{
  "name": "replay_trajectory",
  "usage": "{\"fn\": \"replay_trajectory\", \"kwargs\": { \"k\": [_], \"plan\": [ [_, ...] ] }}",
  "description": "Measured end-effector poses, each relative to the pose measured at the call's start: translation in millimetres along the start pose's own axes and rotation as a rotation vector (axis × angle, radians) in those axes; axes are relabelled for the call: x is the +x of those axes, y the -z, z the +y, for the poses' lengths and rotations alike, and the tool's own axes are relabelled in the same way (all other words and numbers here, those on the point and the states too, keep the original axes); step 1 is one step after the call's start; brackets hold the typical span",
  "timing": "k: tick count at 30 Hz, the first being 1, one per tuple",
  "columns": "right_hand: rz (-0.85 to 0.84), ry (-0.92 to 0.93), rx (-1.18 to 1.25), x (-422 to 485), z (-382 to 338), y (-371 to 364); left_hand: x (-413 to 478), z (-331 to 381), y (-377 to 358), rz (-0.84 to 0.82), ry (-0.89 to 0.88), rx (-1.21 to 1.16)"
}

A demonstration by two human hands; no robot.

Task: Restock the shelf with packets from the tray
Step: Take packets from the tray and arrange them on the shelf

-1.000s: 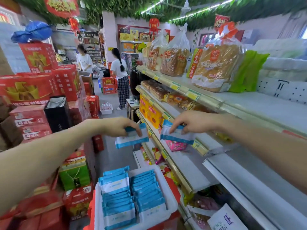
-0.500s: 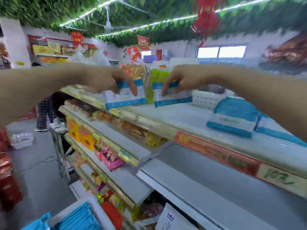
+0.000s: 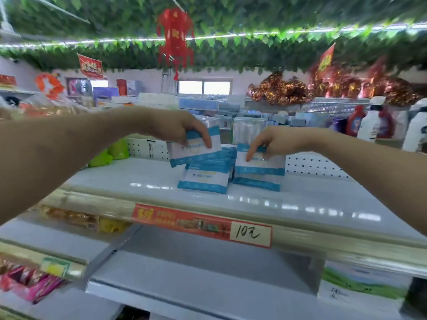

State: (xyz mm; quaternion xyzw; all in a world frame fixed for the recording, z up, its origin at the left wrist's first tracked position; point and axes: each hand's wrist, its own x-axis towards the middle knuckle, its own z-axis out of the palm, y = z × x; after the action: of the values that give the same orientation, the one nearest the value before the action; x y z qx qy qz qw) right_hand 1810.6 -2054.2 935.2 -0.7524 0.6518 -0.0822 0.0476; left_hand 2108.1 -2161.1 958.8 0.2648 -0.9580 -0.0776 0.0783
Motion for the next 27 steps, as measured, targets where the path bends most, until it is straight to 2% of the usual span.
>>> {"fn": "replay_trajectory", "kwargs": {
  "k": [6,19,27],
  "plan": [
    [-0.019,-0.041,0.056,-5,24,-35,36,26,-20,-0.003,-0.132,-0.026],
    [0.077,0.060,0.012,13,36,-57,59,27,-35,-0.008,-0.134,-0.105],
    [0.145,-0.004,0.076,5,63,-45,80,44,-38,-0.083,-0.171,-0.211]
  ]
}}
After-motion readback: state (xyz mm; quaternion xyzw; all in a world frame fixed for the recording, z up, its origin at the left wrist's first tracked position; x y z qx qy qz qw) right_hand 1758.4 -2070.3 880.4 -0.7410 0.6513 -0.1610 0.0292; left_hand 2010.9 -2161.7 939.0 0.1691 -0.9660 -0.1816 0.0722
